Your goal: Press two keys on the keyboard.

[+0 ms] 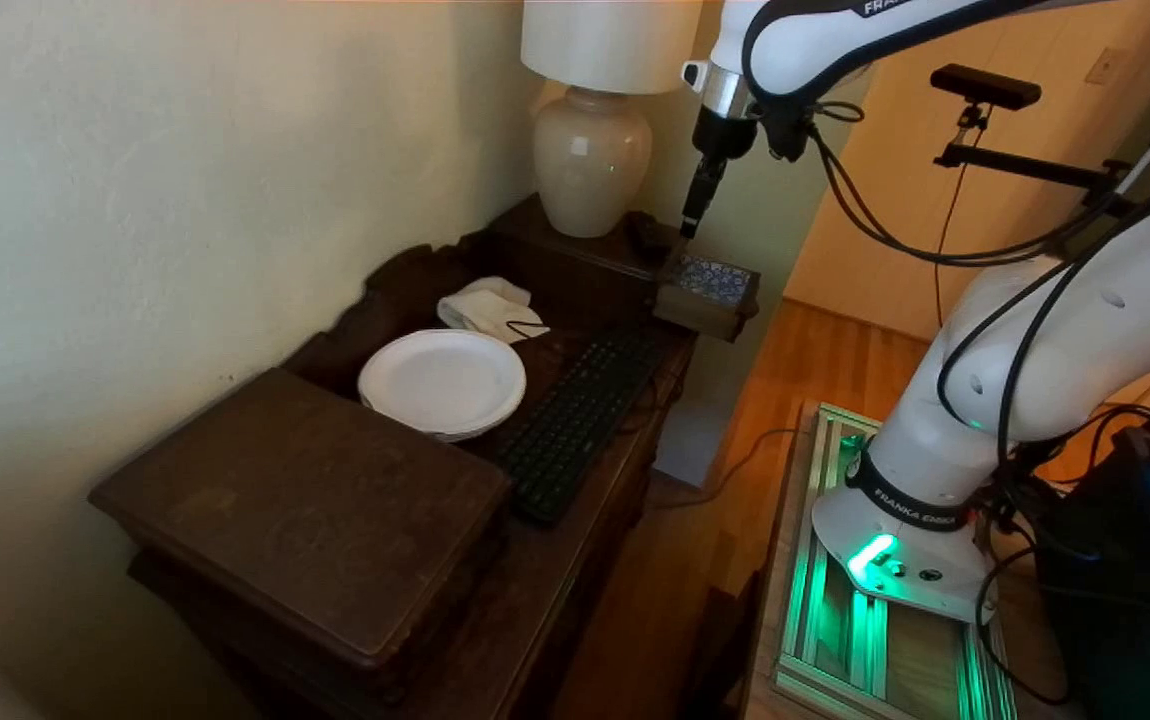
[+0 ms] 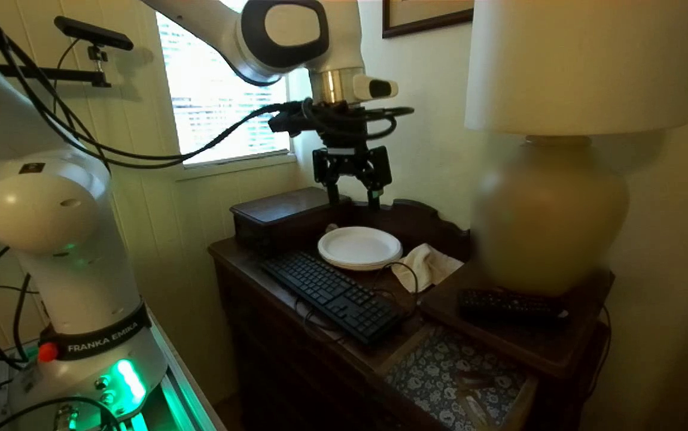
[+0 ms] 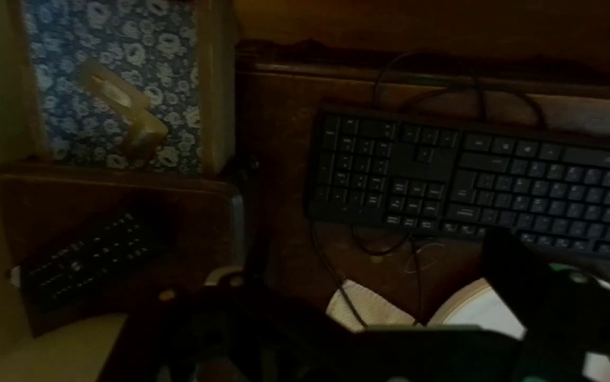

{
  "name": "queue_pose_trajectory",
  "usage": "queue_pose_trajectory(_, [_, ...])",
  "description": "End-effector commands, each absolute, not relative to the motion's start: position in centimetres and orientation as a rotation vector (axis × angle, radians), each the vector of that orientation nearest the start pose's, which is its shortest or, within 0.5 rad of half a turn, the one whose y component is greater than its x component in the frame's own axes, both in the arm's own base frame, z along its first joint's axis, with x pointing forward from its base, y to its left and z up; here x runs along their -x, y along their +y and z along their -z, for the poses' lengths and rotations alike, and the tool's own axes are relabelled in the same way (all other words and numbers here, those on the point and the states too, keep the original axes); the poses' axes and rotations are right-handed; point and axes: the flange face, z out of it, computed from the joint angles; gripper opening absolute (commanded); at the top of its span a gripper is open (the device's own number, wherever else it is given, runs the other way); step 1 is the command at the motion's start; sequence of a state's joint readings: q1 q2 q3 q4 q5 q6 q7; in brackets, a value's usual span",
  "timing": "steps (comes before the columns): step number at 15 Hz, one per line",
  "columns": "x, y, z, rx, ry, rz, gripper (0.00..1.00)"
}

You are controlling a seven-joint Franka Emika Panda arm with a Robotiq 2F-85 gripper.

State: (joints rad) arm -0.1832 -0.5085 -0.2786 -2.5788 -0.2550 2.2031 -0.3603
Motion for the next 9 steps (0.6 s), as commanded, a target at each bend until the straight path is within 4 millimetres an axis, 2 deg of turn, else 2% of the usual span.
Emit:
queue_pose_trajectory(1, [-37.4, -18.8, -39.4, 3.124, -0.134, 0.02, 0.74])
queue_pose_trajectory(4, [-38.2, -19.9, -35.7, 3.092, -0.1, -0.087, 0.5])
queue_pose_trajectory(9, [-40.1, -21.0, -31.1, 3.081, -0.041, -0.207, 0.16])
